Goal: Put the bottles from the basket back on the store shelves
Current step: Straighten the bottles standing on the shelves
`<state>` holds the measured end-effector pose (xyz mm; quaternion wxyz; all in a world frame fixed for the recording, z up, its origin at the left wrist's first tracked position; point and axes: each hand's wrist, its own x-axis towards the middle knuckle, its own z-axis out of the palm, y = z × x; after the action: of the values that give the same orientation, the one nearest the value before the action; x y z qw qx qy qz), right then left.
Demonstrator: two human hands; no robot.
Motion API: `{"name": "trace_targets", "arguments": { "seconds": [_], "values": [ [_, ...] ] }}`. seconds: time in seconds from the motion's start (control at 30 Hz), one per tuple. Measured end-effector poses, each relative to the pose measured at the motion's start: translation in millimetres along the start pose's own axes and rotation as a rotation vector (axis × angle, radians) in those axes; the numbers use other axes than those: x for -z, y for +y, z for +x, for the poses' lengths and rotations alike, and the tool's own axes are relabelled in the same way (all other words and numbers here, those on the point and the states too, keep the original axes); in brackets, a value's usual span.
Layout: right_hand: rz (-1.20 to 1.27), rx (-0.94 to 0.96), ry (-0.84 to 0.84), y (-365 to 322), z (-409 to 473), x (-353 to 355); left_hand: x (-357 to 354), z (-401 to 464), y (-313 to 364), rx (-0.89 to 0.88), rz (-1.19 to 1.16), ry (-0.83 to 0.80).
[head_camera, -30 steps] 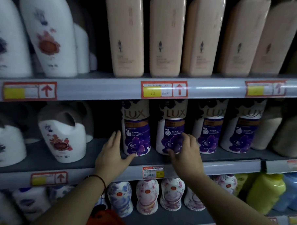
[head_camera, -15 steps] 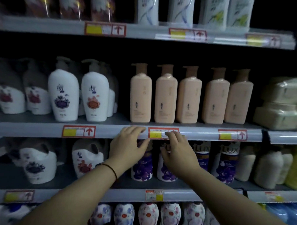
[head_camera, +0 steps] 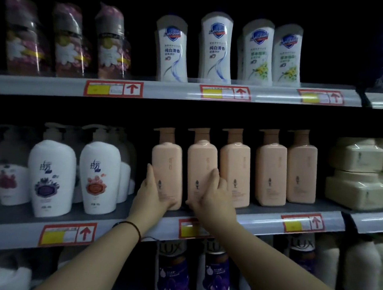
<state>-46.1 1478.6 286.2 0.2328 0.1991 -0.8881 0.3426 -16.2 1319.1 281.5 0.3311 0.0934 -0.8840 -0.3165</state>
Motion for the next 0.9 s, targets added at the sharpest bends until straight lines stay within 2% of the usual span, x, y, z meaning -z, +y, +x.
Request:
{"name": "trace_targets", "arguments": {
  "seconds": [0.13, 0.27, 0.3, 0.37, 0.43, 0.53, 0.7, 0.9],
  "values": [
    [0.001, -0.046, 0.054, -2, 4, -15, -8, 2, -8, -0.040, 0.012, 0.042],
    [-0.015, -0.064, 0.076, -3, 6, -20, -11, -3, 0, 0.002, 0.072, 0.079],
    [-0.003, -0.059, 0.076, -1, 5, -18, -13, -7, 4, -0.047, 0.159, 0.138],
    [-0.020, 0.008, 0.129, 7, 5, -6, -20, -14, 17, -0.269, 0.327, 0.249],
    [-0.104, 0.079, 0.244, 26, 8, 11, -29, -19, 36, -0.438, 0.361, 0.203],
    [-0.072, 0.002, 0.276, 58, 14, 36, -44, -15, 60, -0.367, 0.180, 0.075],
    [0.074, -0.081, 0.034, 78, 15, 48, -63, -7, 68, -0.310, 0.062, 0.083],
    [0.055, -0.138, 0.064, 74, 19, 28, -75, -3, 62, -0.287, -0.048, 0.117]
  ]
}}
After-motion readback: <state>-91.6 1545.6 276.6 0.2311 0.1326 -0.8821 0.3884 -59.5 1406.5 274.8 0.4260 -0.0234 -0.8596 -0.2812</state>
